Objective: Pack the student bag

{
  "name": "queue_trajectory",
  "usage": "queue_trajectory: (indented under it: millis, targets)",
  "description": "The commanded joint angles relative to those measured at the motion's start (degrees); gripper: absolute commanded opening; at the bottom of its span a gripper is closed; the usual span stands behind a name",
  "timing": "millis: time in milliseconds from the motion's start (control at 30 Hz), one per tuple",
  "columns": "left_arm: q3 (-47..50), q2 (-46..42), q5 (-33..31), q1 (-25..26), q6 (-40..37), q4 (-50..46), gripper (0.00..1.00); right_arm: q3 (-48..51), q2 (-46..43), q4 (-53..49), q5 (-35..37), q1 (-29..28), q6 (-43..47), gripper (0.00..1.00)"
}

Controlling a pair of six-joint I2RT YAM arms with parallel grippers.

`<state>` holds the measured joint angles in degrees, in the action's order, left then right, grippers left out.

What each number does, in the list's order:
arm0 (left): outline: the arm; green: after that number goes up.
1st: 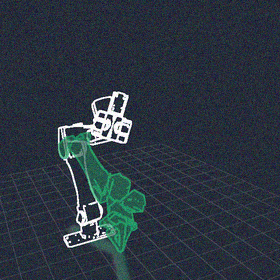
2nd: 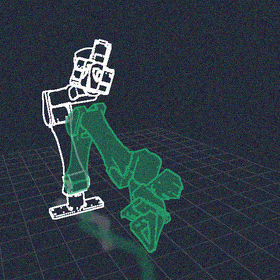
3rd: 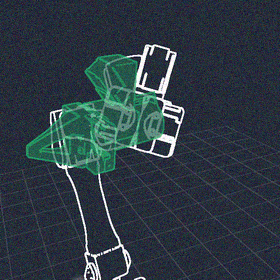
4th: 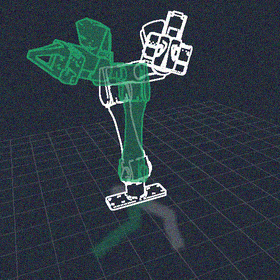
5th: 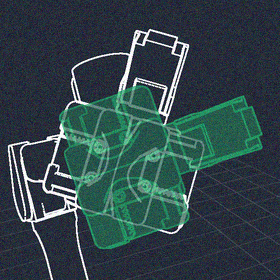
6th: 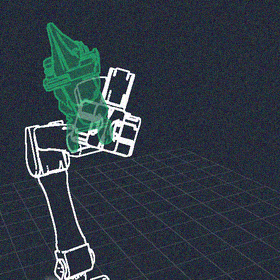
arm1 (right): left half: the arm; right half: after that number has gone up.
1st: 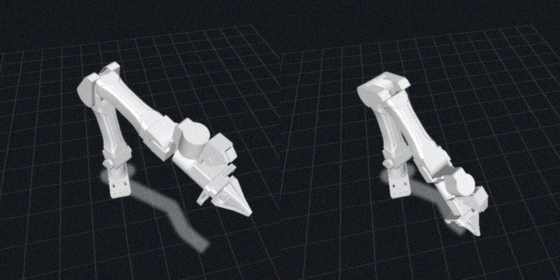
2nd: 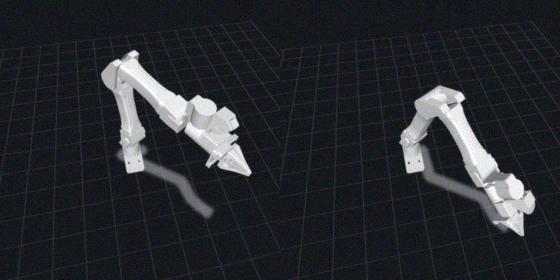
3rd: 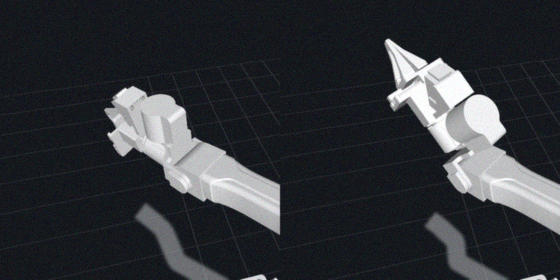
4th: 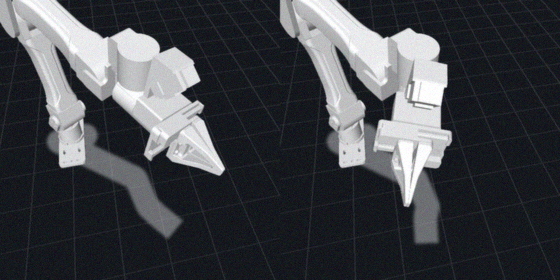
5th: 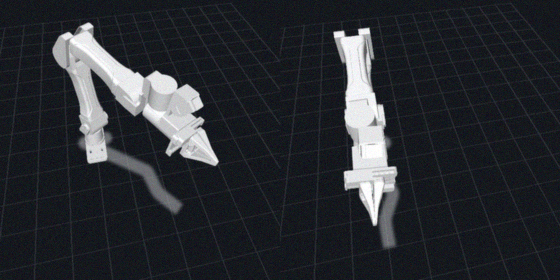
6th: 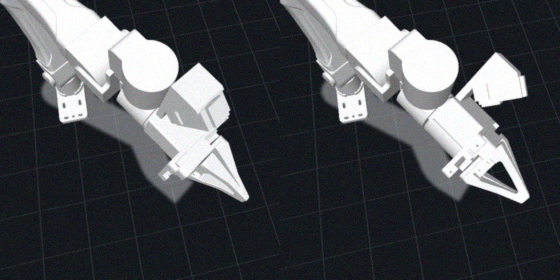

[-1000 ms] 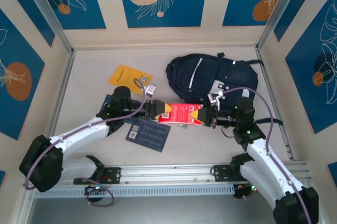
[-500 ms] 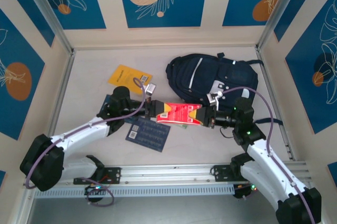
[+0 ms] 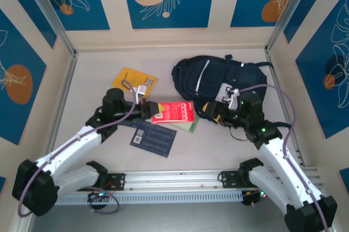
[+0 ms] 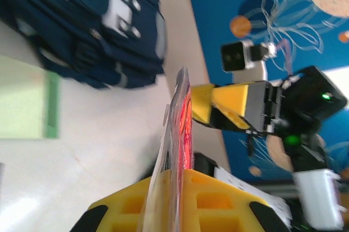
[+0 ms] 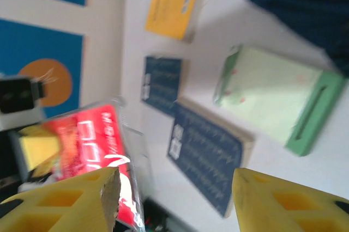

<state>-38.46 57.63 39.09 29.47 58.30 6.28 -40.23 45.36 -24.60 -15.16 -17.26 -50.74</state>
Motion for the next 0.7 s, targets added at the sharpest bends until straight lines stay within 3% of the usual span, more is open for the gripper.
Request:
queue_trajectory:
  millis: [0, 133, 267, 400, 600, 667]
  targets:
    - [-4.8, -4.7, -10.0, -2.7, -9.6, -13.7, 0.0, -6.8, 7.2, -10.5, 14.4, -0.8, 4.5, 0.57]
    - [-8.3, -6.5, -18.3, -3.3, -16.3, -21.5, 0.0, -17.0, 19.3, -16.1, 26.2, -3.6, 2.0, 0.54]
    - [-8.8, -6.7, -24.8, -3.3, -21.3, -25.6, 0.0, -33.9, 36.2, -27.0, 38.7, -6.6, -0.9, 0.54]
    - [-7.3, -7.5, -25.6, -3.3, -22.3, -25.3, 0.0, -49.2, 51.1, -33.0, 41.7, -7.7, -1.0, 0.6]
    - [-7.2, -7.7, -26.5, -2.9, -22.9, -26.0, 0.0, -71.1, 71.9, -41.2, 40.6, -7.1, -1.7, 0.81]
    - [-7.2, -7.5, -26.2, -2.5, -22.9, -25.7, 0.0, -78.4, 77.8, -43.0, 40.2, -7.4, -0.8, 0.83]
